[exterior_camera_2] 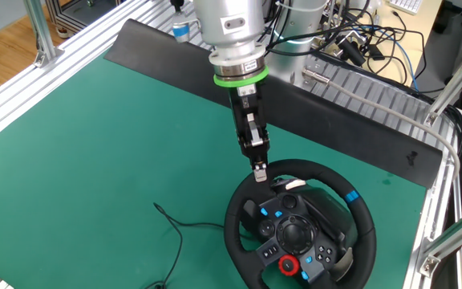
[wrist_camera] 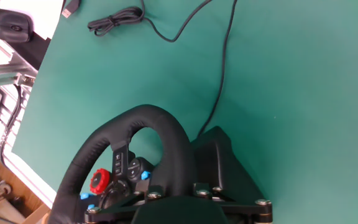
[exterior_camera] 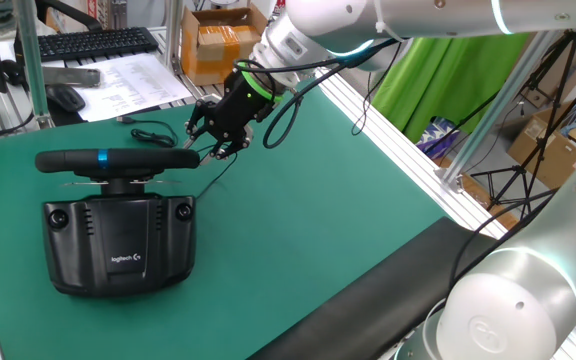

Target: Rotate the steering wheel 90 degrees clockwise

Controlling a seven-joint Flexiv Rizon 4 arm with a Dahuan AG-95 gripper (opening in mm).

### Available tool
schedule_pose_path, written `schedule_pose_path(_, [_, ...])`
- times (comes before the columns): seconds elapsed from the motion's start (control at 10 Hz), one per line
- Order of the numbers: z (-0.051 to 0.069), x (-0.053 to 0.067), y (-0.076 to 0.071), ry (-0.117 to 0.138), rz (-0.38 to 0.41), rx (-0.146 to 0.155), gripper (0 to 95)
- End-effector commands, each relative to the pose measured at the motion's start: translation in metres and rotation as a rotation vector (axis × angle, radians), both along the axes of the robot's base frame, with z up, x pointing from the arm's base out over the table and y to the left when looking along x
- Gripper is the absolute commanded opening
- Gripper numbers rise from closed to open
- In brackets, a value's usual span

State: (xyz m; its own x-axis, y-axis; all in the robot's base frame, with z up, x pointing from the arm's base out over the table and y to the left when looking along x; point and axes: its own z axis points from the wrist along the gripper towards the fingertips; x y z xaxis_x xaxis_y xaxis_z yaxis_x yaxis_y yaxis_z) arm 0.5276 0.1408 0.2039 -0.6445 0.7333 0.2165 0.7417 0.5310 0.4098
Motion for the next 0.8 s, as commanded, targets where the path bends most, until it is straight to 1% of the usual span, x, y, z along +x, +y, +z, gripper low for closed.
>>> schedule_pose_path(0.1, [0.0002, -0.0014, 0.0000, 0.001, -0.006, 0.031, 0.0])
schedule_pose_path(0.3, [0.0003, -0.0005, -0.0001, -0.002, -0.003, 0.034, 0.0])
schedule_pose_path(0.4, [0.0000, -0.0004, -0.0001, -0.003, -0.001, 0.037, 19.0])
schedule_pose_path(0.8, [0.0000, -0.0004, -0.0001, -0.003, -0.001, 0.037, 19.0])
